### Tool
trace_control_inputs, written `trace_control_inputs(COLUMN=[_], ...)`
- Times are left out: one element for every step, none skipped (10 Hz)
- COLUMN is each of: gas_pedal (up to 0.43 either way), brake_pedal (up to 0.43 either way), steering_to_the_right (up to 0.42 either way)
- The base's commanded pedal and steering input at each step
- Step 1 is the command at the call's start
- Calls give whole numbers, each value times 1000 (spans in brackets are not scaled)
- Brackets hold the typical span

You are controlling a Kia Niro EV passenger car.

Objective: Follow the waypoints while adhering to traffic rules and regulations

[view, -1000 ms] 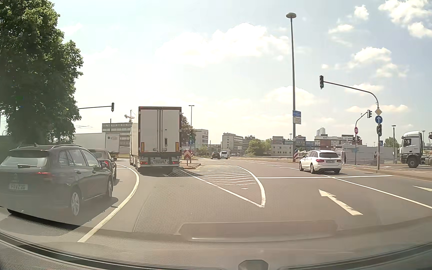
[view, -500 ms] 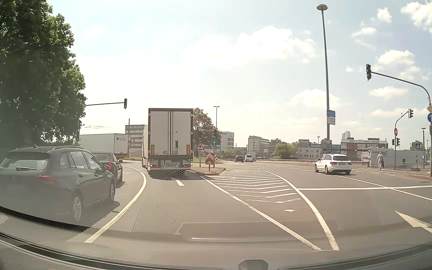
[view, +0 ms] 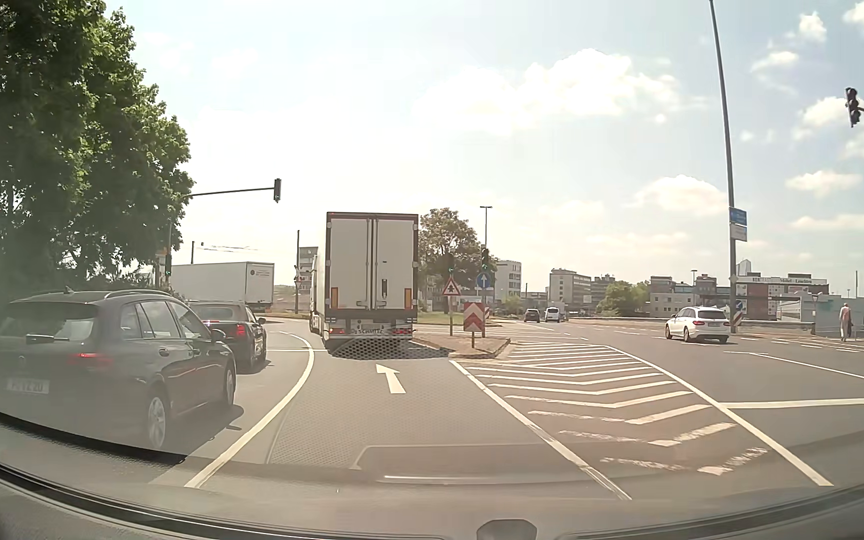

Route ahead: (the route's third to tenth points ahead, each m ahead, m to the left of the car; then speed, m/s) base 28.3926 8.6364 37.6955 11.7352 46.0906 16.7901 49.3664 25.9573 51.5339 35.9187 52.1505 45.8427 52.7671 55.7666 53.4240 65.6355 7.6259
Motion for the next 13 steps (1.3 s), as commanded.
trace_control_inputs(gas_pedal=[59,59,59,59,59,59,47,47,47,59,59,59,59], brake_pedal=[30,30,30,30,30,30,30,30,30,30,30,30,30], steering_to_the_right=[-89,-82,-80,-77,-71,-62,-50,-45,-48,-51,-51,-52,-51])
